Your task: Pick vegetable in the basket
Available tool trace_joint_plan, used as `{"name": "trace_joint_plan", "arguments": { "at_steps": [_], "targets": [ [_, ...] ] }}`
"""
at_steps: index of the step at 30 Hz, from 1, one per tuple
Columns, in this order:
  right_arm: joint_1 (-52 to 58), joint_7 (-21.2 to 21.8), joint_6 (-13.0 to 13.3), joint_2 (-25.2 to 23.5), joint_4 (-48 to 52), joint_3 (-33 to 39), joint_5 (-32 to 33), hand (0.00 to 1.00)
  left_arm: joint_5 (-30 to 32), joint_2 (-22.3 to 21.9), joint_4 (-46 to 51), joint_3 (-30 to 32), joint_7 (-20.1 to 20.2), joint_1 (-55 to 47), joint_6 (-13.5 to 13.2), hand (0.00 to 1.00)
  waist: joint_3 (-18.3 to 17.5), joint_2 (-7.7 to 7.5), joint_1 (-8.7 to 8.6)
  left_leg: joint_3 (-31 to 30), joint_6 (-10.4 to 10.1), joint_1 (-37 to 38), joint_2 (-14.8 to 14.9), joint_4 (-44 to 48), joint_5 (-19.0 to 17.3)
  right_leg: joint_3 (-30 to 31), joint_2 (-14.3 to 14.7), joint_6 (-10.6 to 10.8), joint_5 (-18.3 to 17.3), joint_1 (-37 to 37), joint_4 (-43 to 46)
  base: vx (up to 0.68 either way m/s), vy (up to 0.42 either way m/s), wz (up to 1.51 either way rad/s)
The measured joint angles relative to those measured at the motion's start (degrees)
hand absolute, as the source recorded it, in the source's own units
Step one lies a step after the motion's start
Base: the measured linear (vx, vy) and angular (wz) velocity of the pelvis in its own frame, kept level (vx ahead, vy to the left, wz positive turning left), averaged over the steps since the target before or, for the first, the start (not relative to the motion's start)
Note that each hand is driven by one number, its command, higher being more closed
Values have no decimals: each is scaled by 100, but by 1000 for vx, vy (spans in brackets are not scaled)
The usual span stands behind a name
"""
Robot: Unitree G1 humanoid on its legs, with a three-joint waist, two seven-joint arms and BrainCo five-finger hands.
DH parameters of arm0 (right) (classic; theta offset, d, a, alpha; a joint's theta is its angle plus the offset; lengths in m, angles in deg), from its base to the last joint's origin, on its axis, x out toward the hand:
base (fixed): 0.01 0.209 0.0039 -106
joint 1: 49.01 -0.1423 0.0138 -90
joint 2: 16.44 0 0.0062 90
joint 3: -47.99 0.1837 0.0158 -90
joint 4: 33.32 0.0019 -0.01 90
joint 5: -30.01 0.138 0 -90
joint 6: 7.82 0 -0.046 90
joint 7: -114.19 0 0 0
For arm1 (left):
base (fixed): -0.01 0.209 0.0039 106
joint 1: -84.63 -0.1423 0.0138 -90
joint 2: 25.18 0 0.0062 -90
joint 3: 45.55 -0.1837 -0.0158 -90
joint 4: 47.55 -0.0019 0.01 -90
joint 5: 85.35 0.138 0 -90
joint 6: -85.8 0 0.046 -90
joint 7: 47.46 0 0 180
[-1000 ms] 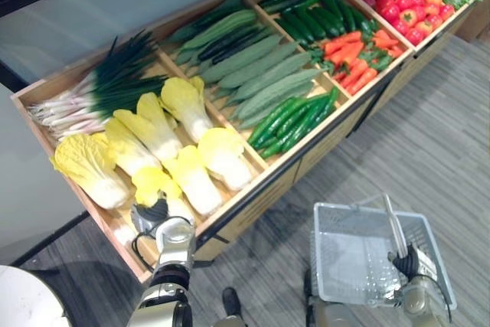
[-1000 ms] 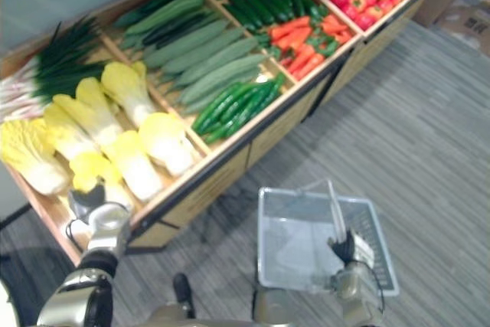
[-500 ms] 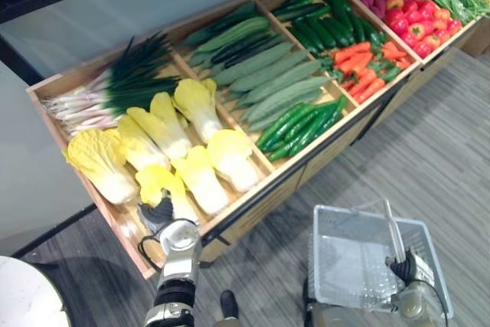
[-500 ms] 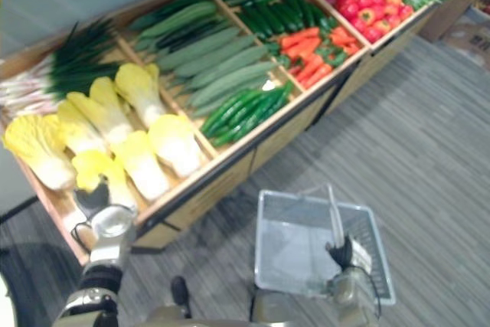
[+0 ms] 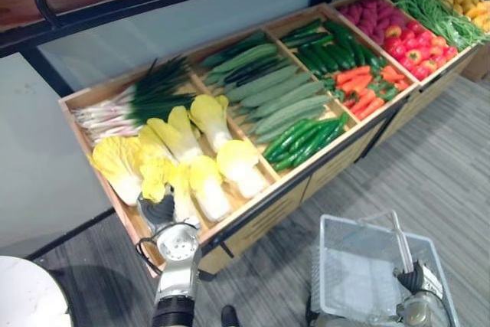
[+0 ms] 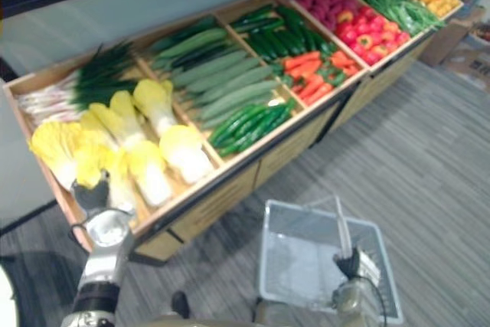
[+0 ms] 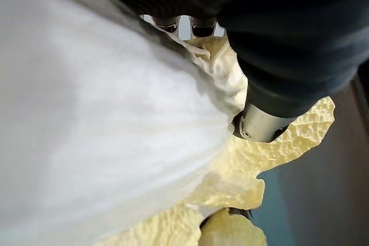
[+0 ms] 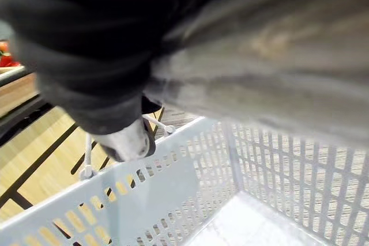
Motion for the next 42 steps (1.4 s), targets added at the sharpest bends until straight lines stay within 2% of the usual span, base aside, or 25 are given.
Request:
{"name": "trace_joint_plan", "arguments": {
  "at_steps": [6, 11, 18, 23, 27, 33, 37, 42],
  "targets": [
    [-5, 212, -19, 44, 0, 137, -68, 100, 89, -34, 679, -355, 412, -309, -21, 100, -87, 108, 9, -6, 8, 1, -5, -10, 6, -1, -5, 3, 2, 1, -2, 0, 0, 0],
    [-28, 279, 2, 103, 5, 128, -76, 100, 90, 54, 1271, -781, 772, -441, -123, 100, -109, 123, 13, 1, 8, 10, -4, 1, 6, 5, -5, 4, 3, 6, -1, 0, 0, 0],
    [-120, 469, 41, 351, 73, 5, -75, 100, 13, 104, 1812, -1983, 1333, -367, -462, 100, -243, 193, 17, 183, -7, 101, 8, 1, -9, 200, 16, 3, 77, 6, -20, -14, 8, -11],
    [-98, 549, 47, 414, 449, -123, -73, 100, -39, 39, 1800, -2998, 1683, -28, -487, 100, -300, 276, -4, 263, -10, 113, 13, -31, -14, 293, 24, 25, 115, 3, -37, -61, 5, -11],
    [-99, 613, 45, 412, 729, -299, -69, 100, -258, -21, 1480, -3788, 1920, 327, -499, 100, -329, 281, -2, 372, -18, 179, 41, -33, -25, 388, 27, 46, 128, 7, -30, -40, -1, -13],
    [28, 611, 44, 362, 1348, -477, -64, 100, -682, -520, 367, -4845, 2161, 653, -490, 100, -384, 239, -4, 524, -19, 240, 51, -34, -32, 468, 2, 54, 133, 0, -2, -5, 7, -6],
    [107, 598, 47, 142, 1708, -550, -42, 100, -610, -533, -383, -5340, 2272, 946, -480, 100, -415, 175, -10, 651, -37, 306, 71, -34, -61, 562, 24, 54, 133, -7, 8, -5, 1, -14],
    [124, 577, 52, 9, 1812, -665, 3, 100, -82, -563, -1018, -5481, 2268, 1092, -446, 100, -427, 102, -11, 682, -36, 332, 68, -34, -71, 600, 26, 55, 133, -8, 5, -1, 3, -3]
  ]
}}
